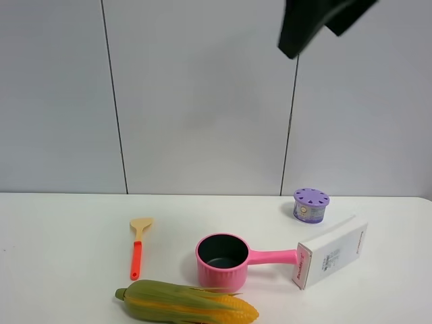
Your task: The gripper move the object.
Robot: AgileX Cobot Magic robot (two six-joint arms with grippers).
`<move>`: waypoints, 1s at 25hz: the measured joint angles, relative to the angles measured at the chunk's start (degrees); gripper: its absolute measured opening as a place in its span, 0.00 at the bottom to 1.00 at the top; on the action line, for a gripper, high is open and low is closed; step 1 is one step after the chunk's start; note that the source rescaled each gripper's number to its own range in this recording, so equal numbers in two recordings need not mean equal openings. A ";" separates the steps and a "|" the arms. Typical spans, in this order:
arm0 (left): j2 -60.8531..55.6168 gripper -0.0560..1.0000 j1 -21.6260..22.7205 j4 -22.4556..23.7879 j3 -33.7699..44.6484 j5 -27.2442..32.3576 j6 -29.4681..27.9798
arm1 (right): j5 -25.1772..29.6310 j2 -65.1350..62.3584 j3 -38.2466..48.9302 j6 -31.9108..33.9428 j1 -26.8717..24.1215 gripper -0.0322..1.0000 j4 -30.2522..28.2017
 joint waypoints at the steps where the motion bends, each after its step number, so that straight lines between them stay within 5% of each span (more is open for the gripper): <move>1: 0.00 1.00 0.00 0.00 0.00 0.00 0.00 | 1.86 -0.35 0.86 0.00 -1.58 0.72 0.11; 13: 0.00 1.00 0.00 0.00 0.00 0.00 0.00 | -1.89 -24.15 30.99 2.52 -18.83 0.72 8.37; 25: 0.00 1.00 0.00 0.00 0.00 0.00 0.00 | 6.63 -59.42 50.20 14.59 -29.52 0.72 8.49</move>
